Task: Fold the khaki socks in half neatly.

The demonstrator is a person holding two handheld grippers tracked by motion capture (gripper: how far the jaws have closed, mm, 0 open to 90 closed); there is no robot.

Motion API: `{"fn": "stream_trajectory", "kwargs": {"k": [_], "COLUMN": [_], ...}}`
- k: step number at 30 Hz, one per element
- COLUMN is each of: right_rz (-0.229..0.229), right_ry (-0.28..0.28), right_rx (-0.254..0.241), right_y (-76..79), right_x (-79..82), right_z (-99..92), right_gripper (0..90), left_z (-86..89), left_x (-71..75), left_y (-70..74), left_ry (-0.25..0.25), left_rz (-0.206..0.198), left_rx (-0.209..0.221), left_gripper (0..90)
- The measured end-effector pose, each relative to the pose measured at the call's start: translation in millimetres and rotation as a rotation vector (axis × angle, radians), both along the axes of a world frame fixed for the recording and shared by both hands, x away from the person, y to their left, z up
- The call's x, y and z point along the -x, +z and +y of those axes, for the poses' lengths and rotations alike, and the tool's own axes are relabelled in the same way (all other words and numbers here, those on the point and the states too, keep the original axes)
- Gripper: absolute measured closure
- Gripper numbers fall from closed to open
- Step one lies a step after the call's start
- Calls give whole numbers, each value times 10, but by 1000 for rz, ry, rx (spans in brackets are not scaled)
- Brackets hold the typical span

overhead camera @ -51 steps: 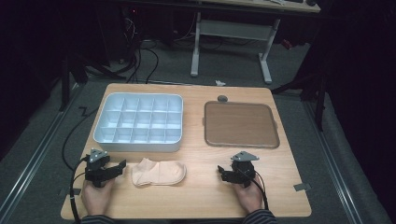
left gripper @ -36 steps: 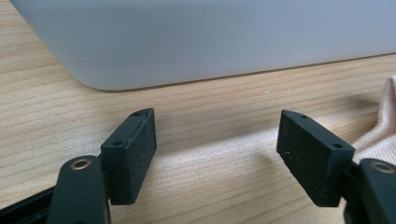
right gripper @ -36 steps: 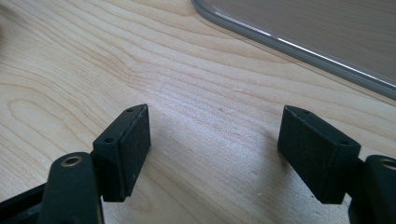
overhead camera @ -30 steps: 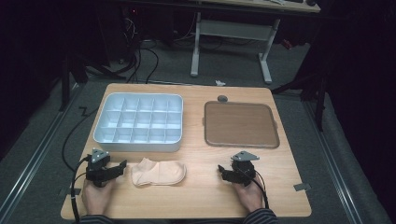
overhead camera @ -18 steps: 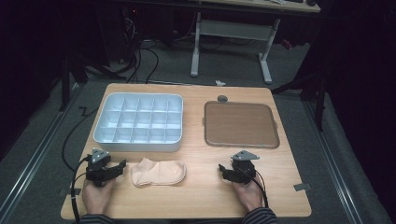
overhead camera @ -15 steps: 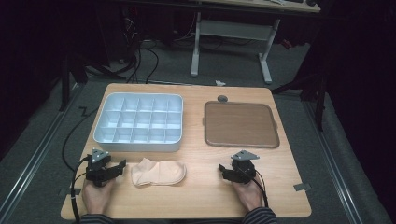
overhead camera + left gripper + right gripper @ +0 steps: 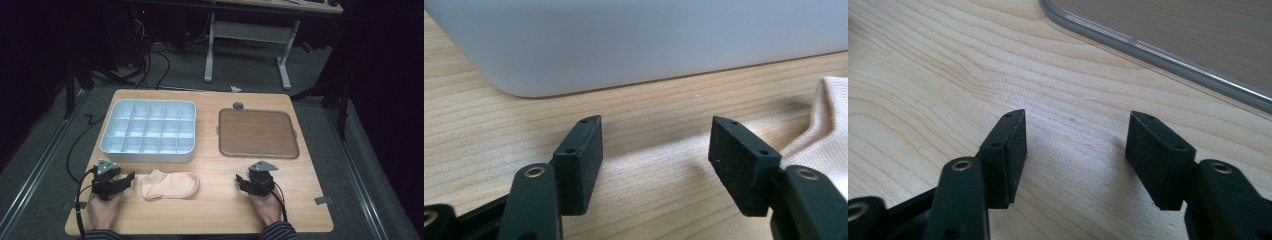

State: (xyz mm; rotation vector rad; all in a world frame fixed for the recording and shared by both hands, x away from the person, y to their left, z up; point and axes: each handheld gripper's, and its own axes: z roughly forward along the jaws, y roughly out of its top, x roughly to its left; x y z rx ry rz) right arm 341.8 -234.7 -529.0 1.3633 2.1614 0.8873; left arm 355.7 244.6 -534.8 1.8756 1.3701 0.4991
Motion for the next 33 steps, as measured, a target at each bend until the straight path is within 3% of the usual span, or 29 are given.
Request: {"fn": "stream_trajectory", "kwargs": {"k": [6,15,27,33], "right_rz": [4,0,19,23], "right_ry": [-10,2,54,103], "right_rx": [-22,-45,-126,-132], "right_y": [20,50,107,158], "right_x": [19,59,103,103], "right_z": [-25,-31,89,196], "right_gripper": [504,518,506,506], "left_z": [2,-6,-129,-183], "left_x": [69,189,286,333], "left_y": [61,102,180,209], "left_ry": [-21,-45,-92,-112], "left_rz": [-26,-25,-27,-24], "left_rx": [43,60,75,72], "left_gripper": [398,390,375,370]}}
